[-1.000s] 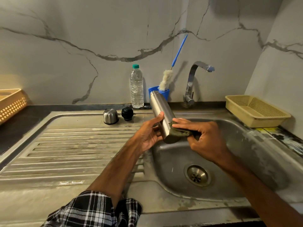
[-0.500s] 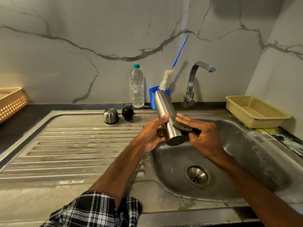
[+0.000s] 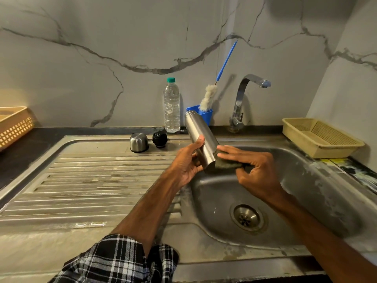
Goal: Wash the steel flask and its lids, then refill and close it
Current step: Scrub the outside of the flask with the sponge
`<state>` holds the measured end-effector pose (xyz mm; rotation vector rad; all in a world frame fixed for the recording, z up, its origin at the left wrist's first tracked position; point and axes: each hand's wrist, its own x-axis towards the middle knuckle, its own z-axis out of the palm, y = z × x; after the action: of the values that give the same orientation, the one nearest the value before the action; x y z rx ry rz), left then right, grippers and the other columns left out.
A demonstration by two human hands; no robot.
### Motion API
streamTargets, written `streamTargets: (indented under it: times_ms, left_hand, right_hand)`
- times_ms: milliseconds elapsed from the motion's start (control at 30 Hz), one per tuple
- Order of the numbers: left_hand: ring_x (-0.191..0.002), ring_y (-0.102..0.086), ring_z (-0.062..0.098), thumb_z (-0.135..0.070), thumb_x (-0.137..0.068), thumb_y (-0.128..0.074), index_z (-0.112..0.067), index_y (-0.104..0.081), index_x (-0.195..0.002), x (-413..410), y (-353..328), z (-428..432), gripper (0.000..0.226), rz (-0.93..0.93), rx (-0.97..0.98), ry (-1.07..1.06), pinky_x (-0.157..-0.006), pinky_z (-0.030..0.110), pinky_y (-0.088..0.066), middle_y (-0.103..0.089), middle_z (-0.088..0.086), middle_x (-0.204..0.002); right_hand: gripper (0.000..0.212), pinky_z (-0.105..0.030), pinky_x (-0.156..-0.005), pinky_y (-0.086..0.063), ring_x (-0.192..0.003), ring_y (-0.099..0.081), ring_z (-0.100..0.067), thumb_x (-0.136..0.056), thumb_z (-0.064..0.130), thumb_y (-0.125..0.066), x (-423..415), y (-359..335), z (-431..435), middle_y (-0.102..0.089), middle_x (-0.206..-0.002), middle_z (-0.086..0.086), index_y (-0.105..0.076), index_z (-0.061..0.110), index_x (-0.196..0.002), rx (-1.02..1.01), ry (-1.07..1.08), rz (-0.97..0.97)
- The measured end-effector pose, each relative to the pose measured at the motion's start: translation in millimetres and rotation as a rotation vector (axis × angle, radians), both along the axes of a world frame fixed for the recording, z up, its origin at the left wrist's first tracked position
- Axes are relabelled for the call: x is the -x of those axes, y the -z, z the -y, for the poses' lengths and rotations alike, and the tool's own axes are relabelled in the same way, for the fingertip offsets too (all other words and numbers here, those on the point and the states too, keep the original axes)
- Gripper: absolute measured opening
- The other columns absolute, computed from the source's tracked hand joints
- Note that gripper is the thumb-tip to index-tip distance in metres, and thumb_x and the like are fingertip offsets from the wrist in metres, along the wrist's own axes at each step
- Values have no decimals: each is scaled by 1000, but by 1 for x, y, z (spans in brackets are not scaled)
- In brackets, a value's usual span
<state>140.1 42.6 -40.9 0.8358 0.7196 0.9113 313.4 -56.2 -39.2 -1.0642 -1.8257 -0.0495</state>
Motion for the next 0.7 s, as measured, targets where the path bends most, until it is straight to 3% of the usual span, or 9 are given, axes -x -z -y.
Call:
streamTargets:
  times_ms: [100,200,367,533,700]
  left_hand:
    - [-97,-71,28,-33,-93,-70,-7,-59,-119,-4,2,7,39,-58,-70,66,-74,39,-62,-70,16,-107]
    - [-92,-73,23,-35,-95,-68,-6,-59,-125,-9,1,13,43,-74,-125,90,-73,36,-61,-73,11,-101]
    - [-98,-69,24,-33,-96,-65,-12,-62,-118,-13,2,20,31,-129,-187,183,-80,39,-61,-69,11,-107]
    - [-94,-68,20,-30,-99,-61,-16,-61,-117,-15,1,24,23,-152,-224,212,-79,38,-60,-68,9,-106]
    - [-103,-68,25,-32,-97,-64,-18,-63,-118,-17,2,28,25,-199,-241,264,-87,41,-60,-68,11,-115]
  right_hand:
    - [64,-36,-107,-48,-123,-60,-5,-70,-20,-59,-3,-2,-8,-66,-129,0,-68,12,-125,46,112,-87]
    - [61,-35,-110,-45,-127,-59,-13,-71,-22,-58,-5,2,-6,-65,-130,-3,-69,9,-122,18,36,-24]
    - [65,-35,-110,-44,-128,-56,-7,-73,-19,-56,-13,0,-14,-62,-135,1,-65,13,-129,61,179,-140]
    - [59,-34,-113,-42,-130,-56,-16,-73,-14,-51,-16,0,-12,-63,-133,0,-68,11,-124,-19,115,-11]
    - [63,-38,-113,-43,-132,-51,-6,-78,-13,-54,-22,-1,-19,-58,-139,6,-62,19,-132,42,252,-109]
